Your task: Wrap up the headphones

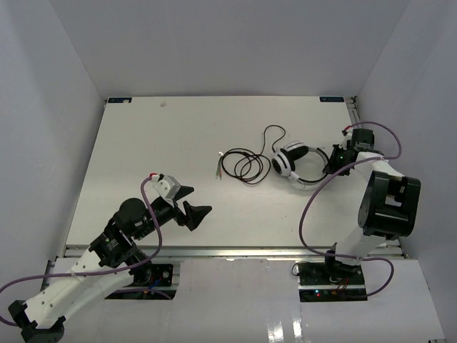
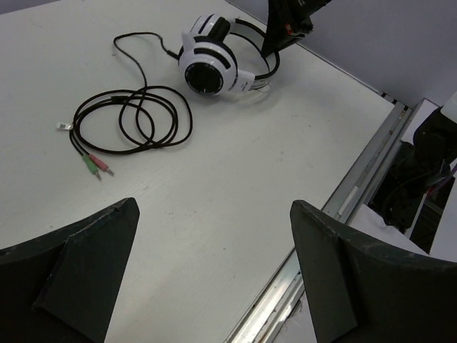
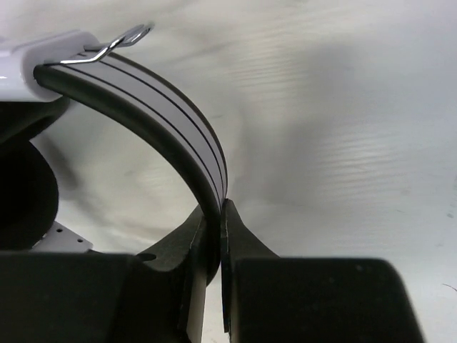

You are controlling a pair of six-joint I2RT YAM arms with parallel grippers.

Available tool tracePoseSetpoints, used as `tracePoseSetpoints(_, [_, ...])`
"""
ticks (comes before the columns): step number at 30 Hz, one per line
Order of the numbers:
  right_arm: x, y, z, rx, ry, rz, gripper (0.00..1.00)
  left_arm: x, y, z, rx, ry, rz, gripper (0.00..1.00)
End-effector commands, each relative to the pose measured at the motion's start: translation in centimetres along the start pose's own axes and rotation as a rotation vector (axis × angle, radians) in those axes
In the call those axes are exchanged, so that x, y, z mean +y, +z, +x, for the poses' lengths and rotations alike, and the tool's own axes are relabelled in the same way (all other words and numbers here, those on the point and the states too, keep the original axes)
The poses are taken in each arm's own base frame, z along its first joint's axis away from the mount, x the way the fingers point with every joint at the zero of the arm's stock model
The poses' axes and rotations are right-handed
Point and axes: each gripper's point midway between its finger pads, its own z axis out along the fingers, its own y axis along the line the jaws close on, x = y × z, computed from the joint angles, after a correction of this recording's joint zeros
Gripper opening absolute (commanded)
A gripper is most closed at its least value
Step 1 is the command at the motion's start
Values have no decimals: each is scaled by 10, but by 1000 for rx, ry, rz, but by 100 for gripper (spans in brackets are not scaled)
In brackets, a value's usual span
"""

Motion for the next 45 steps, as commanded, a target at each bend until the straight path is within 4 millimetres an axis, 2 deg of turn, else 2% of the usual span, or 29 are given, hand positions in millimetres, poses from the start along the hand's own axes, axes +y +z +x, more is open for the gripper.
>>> tracePoseSetpoints(1, [96,-41,23,-104,-492,-305,8,-19,2,-4,-31,33,118,98])
tracePoseSetpoints(2, [102,-47,30,-117,-548,-334,8,-21,3,-4,-33,38,127,98])
tracePoseSetpoints(4, [133,-67,56,-157,-733,-460,8,-26,5,-1,-56,71,172,98])
tracePoseSetpoints(5, [142,-77,65,-171,-799,-516,8,-28,5,-1,-68,95,191,98])
tracePoseSetpoints(9, [164,-120,81,-239,-988,-662,8,-30,7,-1,-128,249,236,98])
tracePoseSetpoints(12, [175,-147,78,-310,-1051,-697,8,-46,7,8,-156,402,365,98])
tracePoseSetpoints(15, [188,-174,61,-391,-1079,-707,8,-59,10,28,-129,465,479,98])
tracePoseSetpoints(18, [200,-202,51,-427,-1102,-743,8,-63,22,51,-60,529,561,98])
tracePoseSetpoints(21, [214,-227,41,-451,-1112,-788,8,-65,37,56,-46,565,593,98])
tracePoseSetpoints(23, [222,-243,31,-483,-1122,-799,8,-69,44,49,-74,582,604,98])
tracePoseSetpoints(25, [229,-258,22,-504,-1109,-809,8,-77,58,55,-63,585,635,98])
tracePoseSetpoints(27, [235,-270,17,-515,-1092,-822,8,-75,72,66,-45,598,614,98])
tracePoseSetpoints(30, [238,-281,9,-533,-1062,-810,8,-68,82,75,-46,594,564,94])
tracePoseSetpoints(32, [235,-284,-5,-559,-1024,-739,8,-66,83,77,-59,572,546,91])
tracePoseSetpoints(34, [235,-292,-22,-597,-982,-679,8,-62,80,88,-37,545,529,88])
tracePoseSetpoints(39, [232,-307,-59,-647,-862,-609,8,-53,68,91,-77,473,454,84])
tracePoseSetpoints(45, [236,-314,-73,-629,-765,-669,8,-53,65,89,-132,354,424,64])
